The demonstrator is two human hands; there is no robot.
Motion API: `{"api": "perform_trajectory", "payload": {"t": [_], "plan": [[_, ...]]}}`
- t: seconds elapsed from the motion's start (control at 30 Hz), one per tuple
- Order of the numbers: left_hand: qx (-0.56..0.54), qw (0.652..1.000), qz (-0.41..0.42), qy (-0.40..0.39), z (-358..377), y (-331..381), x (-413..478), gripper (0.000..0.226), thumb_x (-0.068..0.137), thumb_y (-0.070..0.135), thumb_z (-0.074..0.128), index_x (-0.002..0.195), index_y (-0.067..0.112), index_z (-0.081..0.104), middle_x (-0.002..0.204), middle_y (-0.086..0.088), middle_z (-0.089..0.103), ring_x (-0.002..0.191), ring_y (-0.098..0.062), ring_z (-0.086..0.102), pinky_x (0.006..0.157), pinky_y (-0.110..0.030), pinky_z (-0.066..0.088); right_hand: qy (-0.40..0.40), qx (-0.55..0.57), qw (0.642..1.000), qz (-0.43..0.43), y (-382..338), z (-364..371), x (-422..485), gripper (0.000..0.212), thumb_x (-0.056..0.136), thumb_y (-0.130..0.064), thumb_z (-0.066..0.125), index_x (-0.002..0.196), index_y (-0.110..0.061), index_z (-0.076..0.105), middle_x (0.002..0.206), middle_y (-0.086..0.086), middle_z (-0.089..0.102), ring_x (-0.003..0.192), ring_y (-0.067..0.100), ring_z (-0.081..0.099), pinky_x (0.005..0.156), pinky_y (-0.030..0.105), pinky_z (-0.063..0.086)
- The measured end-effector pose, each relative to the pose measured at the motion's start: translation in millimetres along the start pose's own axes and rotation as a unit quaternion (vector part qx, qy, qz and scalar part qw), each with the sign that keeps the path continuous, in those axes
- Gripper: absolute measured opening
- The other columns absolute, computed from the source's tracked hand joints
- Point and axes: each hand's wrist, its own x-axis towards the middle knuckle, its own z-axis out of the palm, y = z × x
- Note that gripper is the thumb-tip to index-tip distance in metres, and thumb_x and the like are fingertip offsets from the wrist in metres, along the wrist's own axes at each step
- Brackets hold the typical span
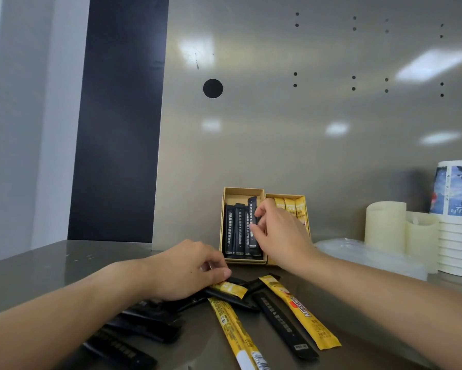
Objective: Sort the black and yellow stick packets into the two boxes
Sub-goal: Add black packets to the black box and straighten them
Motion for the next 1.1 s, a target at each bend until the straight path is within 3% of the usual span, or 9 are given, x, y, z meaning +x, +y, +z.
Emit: {"api": "perform_trajectory", "payload": {"t": [0.23,0.47,0.63,0.77,0.9,1.03,1.1], "plan": [[0.003,1.0,0.003,0.001,1,0,0,0.033,0.101,0.048,0.049,0.114,0.028,0.072,0.111,0.011,0.07,0.102,-0.007,0.063,0.095,-0.033,0.052,-0.001,-0.111,0.992,-0.059,3,10,-2,0.02,0.101,-0.039,0.054,0.116,-0.026,0.058,0.092,-0.009,0.071,0.098,0.013,0.059,0.095,0.036,0.048],[-0.009,1.0,0.0,0.001,2,-1,1,0.031,0.101,0.049,0.048,0.111,0.031,0.071,0.106,0.015,0.069,0.099,-0.004,0.061,0.091,-0.029,0.052,-0.009,-0.201,0.975,-0.098,6,14,-8,0.03,0.101,-0.039,0.054,0.121,-0.02,0.065,0.119,-0.001,0.067,0.113,0.02,0.055,0.094,0.037,0.046],[-0.031,0.999,-0.002,0.013,2,0,0,0.029,0.105,0.039,0.046,0.117,0.03,0.071,0.11,0.015,0.07,0.103,-0.001,0.062,0.093,-0.022,0.05,-0.008,-0.199,0.974,-0.104,5,8,-8,0.028,0.099,-0.031,0.055,0.121,-0.019,0.066,0.119,0.0,0.065,0.112,0.021,0.056,0.093,0.037,0.048],[-0.047,0.999,-0.014,0.021,2,-6,1,0.032,0.107,0.021,0.044,0.124,0.031,0.068,0.12,0.014,0.07,0.112,0.0,0.061,0.1,-0.02,0.048,0.004,-0.162,0.98,-0.113,-3,-6,-7,0.024,0.098,-0.029,0.051,0.117,-0.02,0.064,0.115,-0.004,0.065,0.107,0.018,0.056,0.093,0.036,0.046],[-0.04,0.999,-0.017,0.012,-1,-12,1,0.027,0.104,0.025,0.05,0.121,0.033,0.07,0.118,0.014,0.071,0.108,0.0,0.062,0.098,-0.024,0.051,-0.035,-0.07,0.987,-0.141,-18,-31,-8,0.02,0.102,-0.032,0.044,0.105,-0.026,0.062,0.101,-0.015,0.061,0.095,0.005,0.053,0.095,0.03,0.044],[-0.025,1.0,-0.001,0.01,-2,-11,2,0.023,0.102,0.026,0.054,0.117,0.031,0.071,0.114,0.01,0.071,0.101,-0.003,0.063,0.09,-0.019,0.05,-0.122,0.025,0.988,-0.095,-17,-26,-40,0.039,0.103,-0.055,0.033,0.09,-0.031,0.061,0.082,-0.014,0.062,0.081,0.001,0.057,0.085,0.026,0.047],[-0.016,1.0,0.008,0.016,0,-11,3,0.022,0.102,0.026,0.055,0.116,0.031,0.071,0.115,0.009,0.068,0.1,-0.004,0.061,0.086,-0.015,0.046,-0.139,0.107,0.983,-0.055,-13,-24,-50,0.052,0.1,-0.061,0.03,0.091,-0.026,0.067,0.083,-0.007,0.068,0.082,0.004,0.062,0.08,0.034,0.053]]}}
